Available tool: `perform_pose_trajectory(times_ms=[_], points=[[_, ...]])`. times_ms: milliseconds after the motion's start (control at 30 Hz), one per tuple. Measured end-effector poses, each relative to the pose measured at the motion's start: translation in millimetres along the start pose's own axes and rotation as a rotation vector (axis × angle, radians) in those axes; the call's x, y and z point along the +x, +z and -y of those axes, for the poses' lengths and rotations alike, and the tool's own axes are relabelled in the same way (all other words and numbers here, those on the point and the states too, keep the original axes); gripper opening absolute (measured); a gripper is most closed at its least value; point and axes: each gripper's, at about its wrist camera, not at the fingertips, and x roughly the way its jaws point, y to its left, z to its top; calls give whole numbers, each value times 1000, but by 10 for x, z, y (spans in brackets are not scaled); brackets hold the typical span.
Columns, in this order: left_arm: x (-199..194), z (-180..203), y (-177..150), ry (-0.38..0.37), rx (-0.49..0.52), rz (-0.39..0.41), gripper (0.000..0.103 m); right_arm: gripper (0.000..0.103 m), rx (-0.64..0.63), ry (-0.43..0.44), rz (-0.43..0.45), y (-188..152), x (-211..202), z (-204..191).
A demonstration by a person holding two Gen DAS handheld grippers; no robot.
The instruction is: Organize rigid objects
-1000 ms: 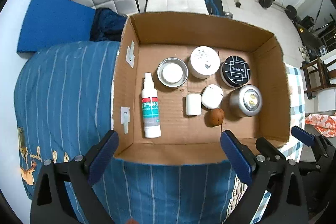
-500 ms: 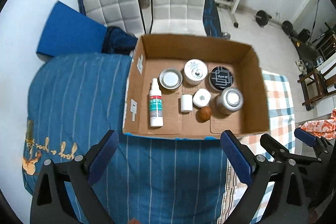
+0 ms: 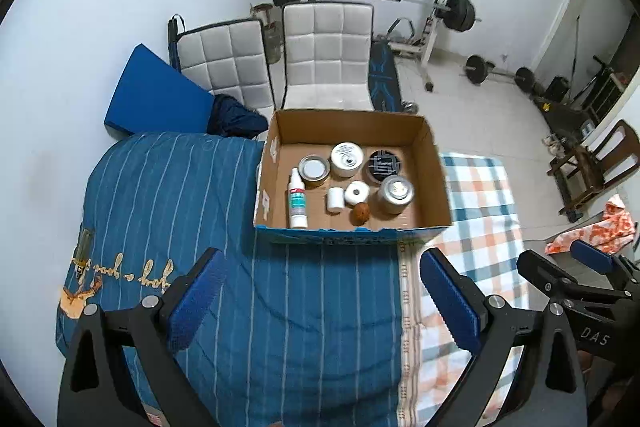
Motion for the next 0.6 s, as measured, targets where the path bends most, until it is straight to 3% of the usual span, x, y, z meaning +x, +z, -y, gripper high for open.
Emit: perform_pose_trajectory(times_ms=[300, 600], points=[[-586, 79, -226, -23, 20, 74, 100, 103, -39, 23, 61, -330, -732, -66], [-846, 37, -306, 10, -13, 147, 103, 103, -55, 1, 84, -488, -952, -87]])
